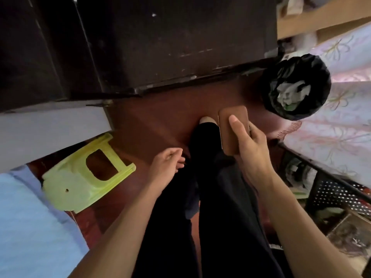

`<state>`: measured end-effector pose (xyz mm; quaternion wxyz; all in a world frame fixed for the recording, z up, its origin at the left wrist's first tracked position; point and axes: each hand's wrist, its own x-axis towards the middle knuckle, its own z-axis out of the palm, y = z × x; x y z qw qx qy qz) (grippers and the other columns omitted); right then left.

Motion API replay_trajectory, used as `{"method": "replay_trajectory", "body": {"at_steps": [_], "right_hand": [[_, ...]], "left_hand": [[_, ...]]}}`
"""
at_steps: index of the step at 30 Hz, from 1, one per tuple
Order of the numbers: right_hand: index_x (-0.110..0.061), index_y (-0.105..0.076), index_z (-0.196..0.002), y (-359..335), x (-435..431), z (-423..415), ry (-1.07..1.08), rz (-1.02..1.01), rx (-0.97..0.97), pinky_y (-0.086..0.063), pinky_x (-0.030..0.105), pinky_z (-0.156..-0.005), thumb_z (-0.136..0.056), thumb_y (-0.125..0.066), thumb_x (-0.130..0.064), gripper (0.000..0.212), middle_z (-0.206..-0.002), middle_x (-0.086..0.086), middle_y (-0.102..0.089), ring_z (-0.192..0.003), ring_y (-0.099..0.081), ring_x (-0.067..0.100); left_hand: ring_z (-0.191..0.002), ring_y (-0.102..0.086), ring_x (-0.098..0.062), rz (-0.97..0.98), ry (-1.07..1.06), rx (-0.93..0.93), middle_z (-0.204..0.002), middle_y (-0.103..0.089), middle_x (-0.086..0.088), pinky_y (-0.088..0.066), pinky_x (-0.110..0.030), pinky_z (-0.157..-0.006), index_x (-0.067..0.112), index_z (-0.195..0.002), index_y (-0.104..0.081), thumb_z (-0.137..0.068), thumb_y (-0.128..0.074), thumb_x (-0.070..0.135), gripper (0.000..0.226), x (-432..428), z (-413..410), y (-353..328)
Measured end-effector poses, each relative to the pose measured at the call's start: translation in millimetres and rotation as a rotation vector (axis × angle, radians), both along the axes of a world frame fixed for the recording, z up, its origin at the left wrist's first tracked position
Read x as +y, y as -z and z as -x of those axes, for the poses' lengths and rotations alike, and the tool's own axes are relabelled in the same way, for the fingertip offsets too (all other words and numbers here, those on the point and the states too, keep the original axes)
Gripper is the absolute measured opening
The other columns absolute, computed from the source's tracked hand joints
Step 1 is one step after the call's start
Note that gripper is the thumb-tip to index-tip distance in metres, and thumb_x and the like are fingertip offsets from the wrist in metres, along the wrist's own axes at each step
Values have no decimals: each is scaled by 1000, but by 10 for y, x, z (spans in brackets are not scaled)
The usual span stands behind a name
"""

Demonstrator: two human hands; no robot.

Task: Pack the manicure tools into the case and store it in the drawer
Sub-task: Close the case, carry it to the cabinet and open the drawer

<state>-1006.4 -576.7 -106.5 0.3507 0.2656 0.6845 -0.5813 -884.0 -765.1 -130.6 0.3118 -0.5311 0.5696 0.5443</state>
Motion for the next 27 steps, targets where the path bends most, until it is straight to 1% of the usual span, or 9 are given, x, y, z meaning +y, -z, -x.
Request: {"method": "replay_trajectory", "body": {"at_steps": [3,7,12,14,17,18,21,25,27], "right_hand": [[-18,-79,-98,595,-49,-93,16,29,2,-59,32,-63,-84,-77,-69,52,-83,-1,-77,-75,-75,17],[-18,-79,-100,1333,-80,-162,-22,84,18,-59,31,-66,-87,-77,-66,50,-89,2,-79,-81,-77,20],[-22,-73,-80,2190,-141,6,-74,139,136,-54,25,-60,-94,-72,-60,40,-71,-8,-72,-66,-70,10],[-18,-70,-78,2478,-187,122,-84,154,197,-52,21,-56,-95,-70,-57,42,-68,-6,-70,-62,-67,9],[-5,-65,-78,2790,-261,280,-73,185,247,-48,18,-52,-91,-71,-58,56,-68,1,-67,-60,-62,10],[-5,-63,-74,2862,-290,316,-73,189,266,-46,17,-49,-92,-71,-57,55,-64,-1,-65,-56,-60,8],[-22,-58,-60,3016,-378,402,-85,188,318,-37,13,-39,-92,-71,-53,46,-50,-10,-52,-42,-48,1],[-22,-62,-55,3217,-426,440,-39,266,344,-37,12,-36,-81,-70,-54,42,-47,-10,-52,-38,-48,1],[-23,-67,-54,3303,-453,422,36,326,303,-37,13,-34,-79,-72,-50,38,-47,-9,-54,-37,-49,0]], "left_hand": [[-65,-71,1,-11,-69,39,-85,-77,9,-49,-12,-54,28,-106,-71,-106,-54,31,17,63,106,605],[-69,-72,0,2,-135,139,-86,-79,7,-49,-14,-60,35,-98,-71,-106,-54,33,18,70,255,1437],[-68,-70,-7,48,-272,266,-88,-77,1,-48,-17,-60,27,-105,-70,-109,-45,36,26,1,525,2497],[-68,-70,-8,43,-385,294,-89,-77,0,-48,-20,-61,22,-112,-67,-110,-41,37,30,-31,630,2845],[-70,-72,-8,-14,-555,369,-95,-78,0,-49,-24,-68,20,-119,-62,-109,-45,34,24,-80,834,3215],[-74,-73,-9,-48,-617,403,-99,-78,-1,-49,-25,-71,21,-120,-60,-108,-46,31,21,-82,905,3304],[-93,-71,-14,-139,-732,498,-110,-75,-4,-50,-28,-79,25,-113,-58,-108,-44,28,16,-114,1108,3498],[-110,-72,-22,-271,-875,648,-120,-72,-10,-48,-34,-89,20,-106,-60,-99,-50,35,19,-185,1232,3730],[-118,-71,-23,-360,-930,713,-125,-72,-8,-47,-37,-97,18,-115,-59,-86,-59,49,42,-203,1198,3823]]}}
